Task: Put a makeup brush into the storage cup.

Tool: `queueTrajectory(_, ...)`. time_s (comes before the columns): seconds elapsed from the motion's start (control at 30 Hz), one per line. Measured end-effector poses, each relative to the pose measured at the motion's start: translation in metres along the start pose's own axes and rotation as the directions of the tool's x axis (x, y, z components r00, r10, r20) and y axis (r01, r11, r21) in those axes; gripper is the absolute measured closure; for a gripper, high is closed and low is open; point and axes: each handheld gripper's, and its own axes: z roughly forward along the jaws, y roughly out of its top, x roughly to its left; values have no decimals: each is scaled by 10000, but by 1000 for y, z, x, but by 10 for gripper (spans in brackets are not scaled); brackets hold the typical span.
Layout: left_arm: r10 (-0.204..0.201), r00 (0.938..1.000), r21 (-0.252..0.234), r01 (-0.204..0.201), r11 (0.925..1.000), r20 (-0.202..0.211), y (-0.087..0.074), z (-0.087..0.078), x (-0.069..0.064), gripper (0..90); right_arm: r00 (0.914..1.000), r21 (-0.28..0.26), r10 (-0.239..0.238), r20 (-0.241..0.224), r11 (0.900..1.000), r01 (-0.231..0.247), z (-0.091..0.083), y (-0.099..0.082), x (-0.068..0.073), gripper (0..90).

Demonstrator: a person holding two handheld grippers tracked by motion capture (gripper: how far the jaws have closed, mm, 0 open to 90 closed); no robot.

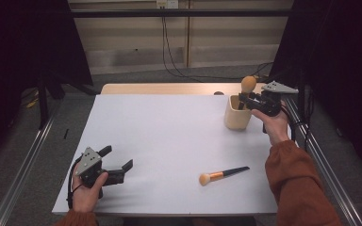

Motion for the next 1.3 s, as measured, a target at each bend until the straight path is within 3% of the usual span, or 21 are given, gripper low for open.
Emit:
queueTrajectory(0.23, 80, 9999, 67, -80, 9999, 62, 0, 1, 0, 26, 9995, 199, 305, 11, 9993, -305, 4, -9, -2, 644)
queueTrajectory(0.4, 86, 9999, 76, -87, 9999, 63, 0, 1, 0, 26, 9990, 65, 452, -20, 9990, -452, 3, -11, -3, 613)
queueTrajectory(0.8, 21, 10000, 38, -21, 10000, 85, 0, 1, 0, 26, 9971, 139, 764, 20, 9970, -764, 1, -17, -1, 318)
queueTrajectory(1.07, 4, 10000, 15, -4, 10000, 74, 0, 0, 0, 25, 9980, -122, 632, 88, 9979, -631, -5, -22, 4, 96)
queueTrajectory(1.17, -2, 10000, 3, 2, 10000, 38, 0, 0, 0, 25, 9968, -218, 798, -31, 9966, -799, -9, -22, 6, 49)
queueTrajectory(1.3, 3, 10000, 9, -3, 10000, 17, 0, 0, 0, 27, 9981, -339, 598, -173, 9976, -604, -19, -24, 9, 16)
